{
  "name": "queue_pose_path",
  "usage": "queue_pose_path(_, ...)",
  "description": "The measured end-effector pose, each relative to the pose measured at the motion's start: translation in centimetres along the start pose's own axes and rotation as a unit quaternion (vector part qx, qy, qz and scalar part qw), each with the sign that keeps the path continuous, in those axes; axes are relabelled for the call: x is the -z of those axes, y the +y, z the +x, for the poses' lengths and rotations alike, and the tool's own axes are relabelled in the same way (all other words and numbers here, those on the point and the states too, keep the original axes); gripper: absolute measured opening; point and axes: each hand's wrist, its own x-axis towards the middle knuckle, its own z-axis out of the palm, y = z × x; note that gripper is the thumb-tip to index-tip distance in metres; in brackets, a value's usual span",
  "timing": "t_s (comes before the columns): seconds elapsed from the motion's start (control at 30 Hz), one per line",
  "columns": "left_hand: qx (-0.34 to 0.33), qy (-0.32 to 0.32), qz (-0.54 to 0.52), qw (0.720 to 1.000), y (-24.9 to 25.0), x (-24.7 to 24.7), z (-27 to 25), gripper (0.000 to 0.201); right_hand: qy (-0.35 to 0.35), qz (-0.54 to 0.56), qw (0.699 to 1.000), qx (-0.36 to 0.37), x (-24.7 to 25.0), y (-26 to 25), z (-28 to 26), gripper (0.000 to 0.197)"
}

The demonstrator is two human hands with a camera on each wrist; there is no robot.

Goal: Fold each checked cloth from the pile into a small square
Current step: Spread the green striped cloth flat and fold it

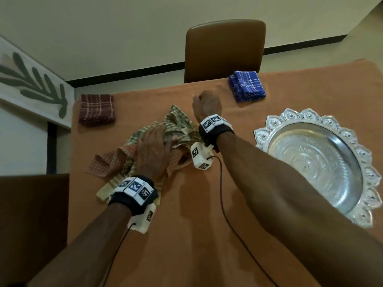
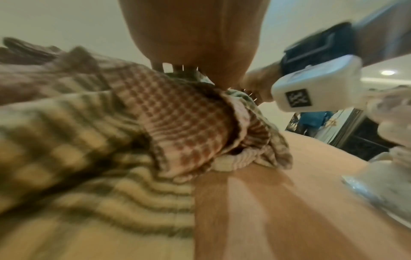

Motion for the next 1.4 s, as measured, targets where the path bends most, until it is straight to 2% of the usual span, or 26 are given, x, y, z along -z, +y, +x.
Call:
queue_pose_path(0.1,-0.019,-0.026,0.007,0.999,-2.1,0.9,-3.4,0.048,-0.045,0.034,0.996,0.062,-1.3,-1.4,-5.9,0.045)
queue_pose_path(0.2,-0.025,-0.013,0.004,1.0,-2.7,1.9,-6.1,0.048,-0.006,0.054,0.992,0.114,-1.5,-1.7,-11.1,0.044)
queue_pose_path(0.33,0.012,0.014,-0.028,0.999,-2.7,3.0,-8.1,0.045,0.036,-0.01,0.968,0.249,-1.4,-1.2,-15.2,0.03)
queue_pose_path(0.43,0.005,0.017,-0.03,0.999,-2.4,3.7,-9.0,0.044,0.005,-0.099,0.943,0.317,-0.9,-0.7,-15.9,0.02)
queue_pose_path(0.57,0.006,0.019,-0.054,0.998,-1.6,4.3,-10.4,0.048,-0.021,-0.172,0.923,0.343,0.0,0.1,-15.9,0.019)
queue_pose_path(0.73,-0.011,0.036,-0.08,0.996,0.4,5.8,-9.6,0.052,0.055,-0.135,0.935,0.324,2.2,-1.9,-16.2,0.012)
queue_pose_path(0.8,-0.019,0.04,-0.083,0.996,0.9,6.7,-8.4,0.046,0.028,-0.132,0.935,0.329,2.8,-2.7,-16.4,0.007)
queue_pose_path(0.87,-0.009,0.009,-0.069,0.998,1.3,7.0,-7.5,0.039,-0.003,-0.147,0.932,0.332,3.2,-2.3,-16.3,0.002)
queue_pose_path(0.97,0.008,-0.049,-0.036,0.998,1.1,6.4,-7.4,0.032,-0.063,-0.212,0.919,0.327,2.0,-0.9,-16.0,0.016)
queue_pose_path(1.03,0.012,-0.053,-0.037,0.998,0.9,5.5,-7.9,0.035,-0.057,-0.224,0.917,0.326,1.0,-0.4,-15.9,0.019)
queue_pose_path(1.13,0.009,-0.022,-0.077,0.997,1.2,5.2,-8.3,0.045,0.011,-0.153,0.937,0.313,0.9,-0.6,-16.4,0.022)
queue_pose_path(1.23,-0.034,0.063,-0.096,0.993,2.2,6.6,-7.6,0.049,0.09,-0.019,0.93,0.356,2.8,-1.9,-17.7,0.013)
queue_pose_path(1.27,-0.043,0.079,-0.102,0.991,2.3,7.2,-7.1,0.044,0.099,0.034,0.924,0.367,3.9,-2.6,-18.3,0.01)
queue_pose_path(1.33,-0.056,0.102,-0.105,0.988,2.7,9.3,-6.4,0.02,0.097,0.113,0.913,0.379,6.6,-4.0,-19.4,0.011)
queue_pose_path(1.4,-0.064,0.151,-0.094,0.982,3.0,11.8,-6.4,0.011,0.098,0.118,0.907,0.393,9.0,-5.0,-20.1,0.023)
